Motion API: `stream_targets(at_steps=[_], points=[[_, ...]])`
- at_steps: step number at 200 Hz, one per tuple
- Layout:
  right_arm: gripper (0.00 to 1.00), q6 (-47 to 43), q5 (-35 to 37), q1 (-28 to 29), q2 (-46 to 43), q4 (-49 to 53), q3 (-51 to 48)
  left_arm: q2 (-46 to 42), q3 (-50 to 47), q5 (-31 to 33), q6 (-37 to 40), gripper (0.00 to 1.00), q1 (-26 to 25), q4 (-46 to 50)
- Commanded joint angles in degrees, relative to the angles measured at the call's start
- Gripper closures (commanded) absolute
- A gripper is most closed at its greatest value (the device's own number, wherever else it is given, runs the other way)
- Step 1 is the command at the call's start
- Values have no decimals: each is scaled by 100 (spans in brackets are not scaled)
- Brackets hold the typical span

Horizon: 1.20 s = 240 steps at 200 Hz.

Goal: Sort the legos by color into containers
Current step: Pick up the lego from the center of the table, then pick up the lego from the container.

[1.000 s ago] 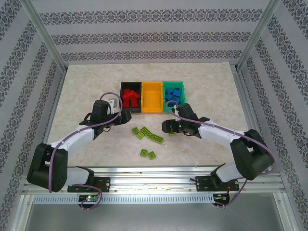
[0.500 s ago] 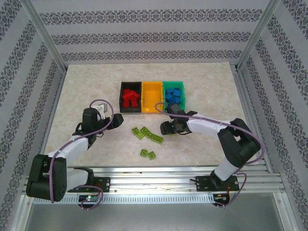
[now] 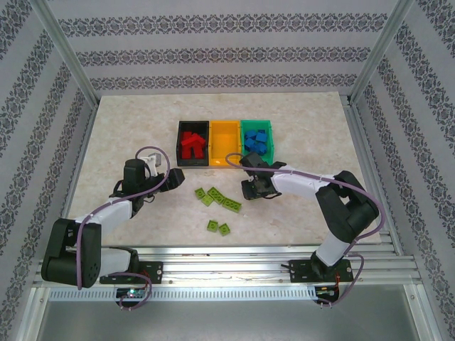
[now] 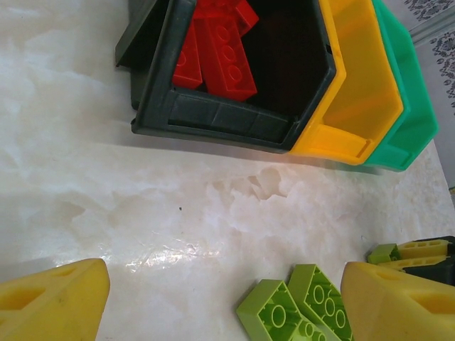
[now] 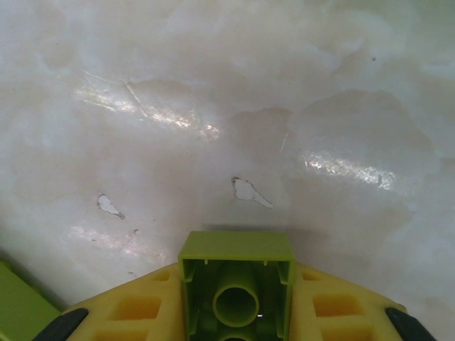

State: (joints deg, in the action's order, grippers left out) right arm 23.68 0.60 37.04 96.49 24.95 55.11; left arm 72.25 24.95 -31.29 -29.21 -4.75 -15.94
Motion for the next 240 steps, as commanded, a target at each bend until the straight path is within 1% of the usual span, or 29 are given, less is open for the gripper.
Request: stream_targets(at_steps=[1, 13, 38, 83, 102, 129, 141, 152, 156, 164, 199, 240], points=[[77, -142, 57, 59, -245, 300, 467, -181, -38, 7, 33, 15, 84, -297], [76, -233, -51, 62, -193, 466, 858, -235, -50, 37, 54, 15, 89, -282], [75, -367, -236, 51, 196, 848, 1845, -328, -68, 69, 98, 15, 99, -231], [72, -470, -422, -250, 1223, 1183, 3588, -352, -117, 146, 112, 15, 115, -292], [68, -462, -593, -459, 1678, 1222, 4245, -321, -127, 55, 82, 15, 115, -353], [54, -435, -1005, -678, 2085, 1246, 4788, -334, -146, 88, 100, 15, 124, -350], [42, -430, -1125, -713, 2071, 1241, 4762, -341, -134, 44, 97, 15, 133, -348], [36, -435, -1199, -715, 1950, 1125, 4565, -348, -131, 21, 92, 15, 135, -348], [31, -435, -1237, -710, 1882, 1068, 4477, -356, -131, 15, 99, 15, 133, -349], [29, -435, -1289, -707, 1754, 950, 4269, -368, -142, 10, 89, 15, 134, -357], [25, -552, -1353, -566, 1029, 535, 3288, -404, -161, 14, 80, 15, 133, -365], [27, -637, -990, -263, 151, 237, 2038, -473, -183, 5, 82, 15, 145, -357]])
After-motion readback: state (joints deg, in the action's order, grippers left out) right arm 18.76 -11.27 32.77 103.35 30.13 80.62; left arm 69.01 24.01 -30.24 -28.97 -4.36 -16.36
